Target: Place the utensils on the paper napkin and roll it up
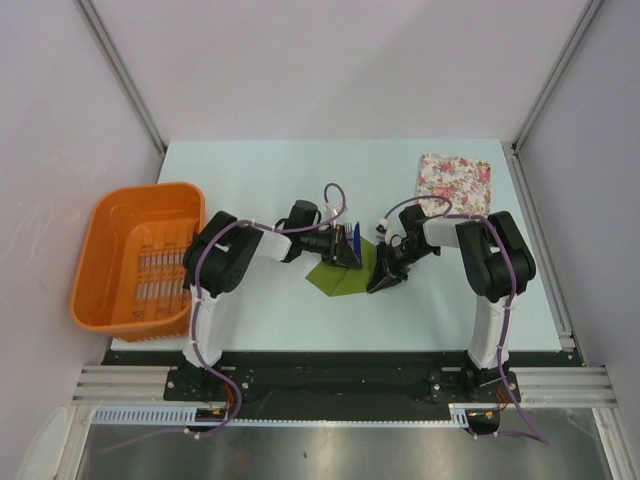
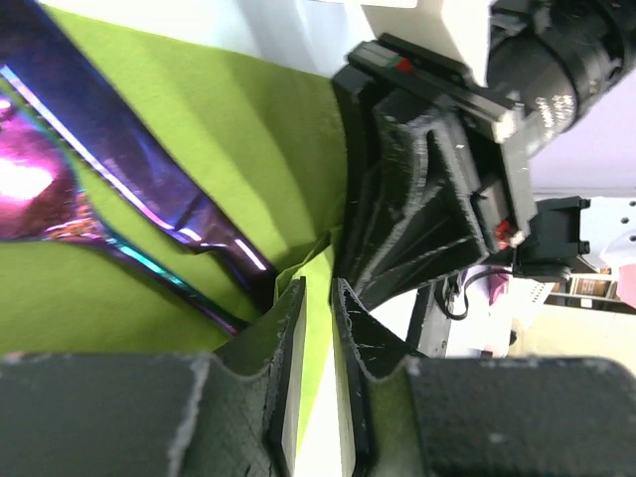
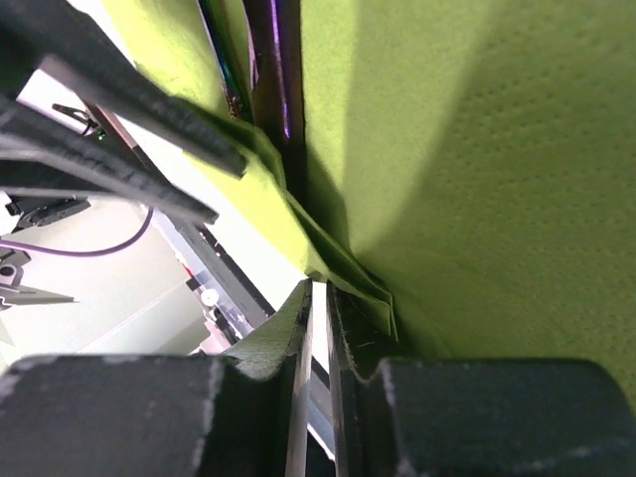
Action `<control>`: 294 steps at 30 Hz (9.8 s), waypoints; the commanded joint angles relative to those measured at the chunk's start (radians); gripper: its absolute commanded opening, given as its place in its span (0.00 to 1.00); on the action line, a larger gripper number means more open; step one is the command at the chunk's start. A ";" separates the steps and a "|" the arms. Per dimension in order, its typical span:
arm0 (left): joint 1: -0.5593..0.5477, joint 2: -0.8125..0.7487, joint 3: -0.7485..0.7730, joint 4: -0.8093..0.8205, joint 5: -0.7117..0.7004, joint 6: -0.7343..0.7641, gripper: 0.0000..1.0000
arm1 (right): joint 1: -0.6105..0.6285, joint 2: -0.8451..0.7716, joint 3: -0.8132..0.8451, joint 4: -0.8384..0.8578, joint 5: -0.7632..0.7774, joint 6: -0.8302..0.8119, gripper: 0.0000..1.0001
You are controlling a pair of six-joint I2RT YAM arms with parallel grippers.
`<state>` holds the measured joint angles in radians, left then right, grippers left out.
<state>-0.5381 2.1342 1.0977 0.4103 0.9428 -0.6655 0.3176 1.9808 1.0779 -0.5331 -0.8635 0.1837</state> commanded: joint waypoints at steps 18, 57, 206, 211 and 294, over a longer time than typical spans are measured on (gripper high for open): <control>0.015 0.038 0.044 -0.031 0.002 0.041 0.20 | 0.015 -0.016 0.068 0.108 0.115 0.072 0.13; 0.024 0.038 0.048 -0.073 -0.012 0.066 0.18 | -0.038 -0.083 0.166 -0.057 0.132 0.005 0.34; 0.176 -0.445 -0.194 -0.260 -0.056 0.343 0.44 | 0.094 0.173 0.205 0.255 -0.108 0.352 0.69; 0.173 -0.344 -0.144 -0.197 -0.056 0.168 0.43 | 0.095 0.173 0.198 0.263 -0.109 0.347 0.55; -0.022 -0.217 -0.053 -0.288 -0.140 0.227 0.25 | 0.090 0.191 0.212 0.229 0.167 0.211 0.00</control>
<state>-0.5514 1.8874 1.0523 0.0265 0.8074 -0.3679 0.4042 2.1246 1.3033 -0.3099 -0.7788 0.4168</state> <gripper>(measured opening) 0.255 0.009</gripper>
